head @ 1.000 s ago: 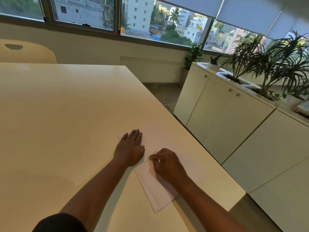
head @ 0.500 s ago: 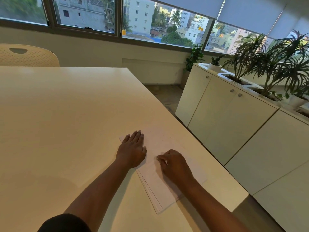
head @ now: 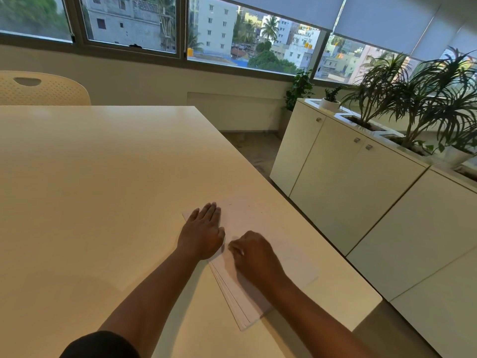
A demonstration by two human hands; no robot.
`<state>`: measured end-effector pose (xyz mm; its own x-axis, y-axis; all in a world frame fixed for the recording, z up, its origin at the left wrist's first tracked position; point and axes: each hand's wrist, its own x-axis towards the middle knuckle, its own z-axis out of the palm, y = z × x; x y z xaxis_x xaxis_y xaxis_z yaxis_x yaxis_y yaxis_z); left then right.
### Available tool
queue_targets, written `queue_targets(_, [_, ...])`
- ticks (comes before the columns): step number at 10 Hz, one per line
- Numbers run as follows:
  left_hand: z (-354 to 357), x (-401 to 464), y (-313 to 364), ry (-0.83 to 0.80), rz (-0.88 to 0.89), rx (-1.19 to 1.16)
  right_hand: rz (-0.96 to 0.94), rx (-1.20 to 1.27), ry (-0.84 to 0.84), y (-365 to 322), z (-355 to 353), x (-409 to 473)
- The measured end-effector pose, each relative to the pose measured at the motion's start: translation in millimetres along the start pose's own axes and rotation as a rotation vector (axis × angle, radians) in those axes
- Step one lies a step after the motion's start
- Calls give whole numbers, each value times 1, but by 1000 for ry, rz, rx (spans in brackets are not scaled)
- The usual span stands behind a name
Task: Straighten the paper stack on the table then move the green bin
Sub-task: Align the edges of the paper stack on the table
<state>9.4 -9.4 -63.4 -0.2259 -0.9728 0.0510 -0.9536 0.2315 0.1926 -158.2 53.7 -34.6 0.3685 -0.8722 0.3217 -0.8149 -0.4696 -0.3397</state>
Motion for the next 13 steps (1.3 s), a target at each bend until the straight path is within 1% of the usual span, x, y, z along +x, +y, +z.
queue_targets(1, [0, 0, 0, -6, -6, 7, -66, 62, -56, -16, 11, -10])
queue_targets(2, [0, 0, 0, -8, -7, 2, 4, 59, -5, -2, 1, -6])
queue_targets(3, [-1, 0, 1, -2, -6, 0, 122, -1, 35, 16, -13, 2])
queue_targets(4, [-1, -1, 1, -4, -5, 5, 60, 1, 12, 4, -8, -1])
queue_targets(5, [-1, -1, 1, -8, -8, 0, -24, 100, -75, -9, 2, -13])
queue_targets(6, [-1, -1, 0, -10, -7, -1, 17, 82, -63, 5, -9, -13])
queue_targets(7, [1, 0, 0, -1, -3, 8, 124, 37, 0, 20, -22, -6])
queue_targets(8, [1, 0, 0, 3, -7, 6, 62, -19, -16, 8, -15, -7])
queue_targets(9, [2, 1, -1, 4, -6, 2, -33, 74, -101, -12, 1, -18])
queue_targets(10, [2, 1, -1, -4, -3, 0, -10, 61, -100, -4, -7, -18])
queue_targets(11, [2, 2, -1, -3, -3, -5, 81, -6, -44, 14, -22, -12])
queue_targets(12, [3, 1, -1, 1, -9, 1, 62, -65, -21, 9, -17, -11])
queue_targets(13, [3, 2, -1, -1, -9, 2, 8, 54, -80, -7, -2, -19])
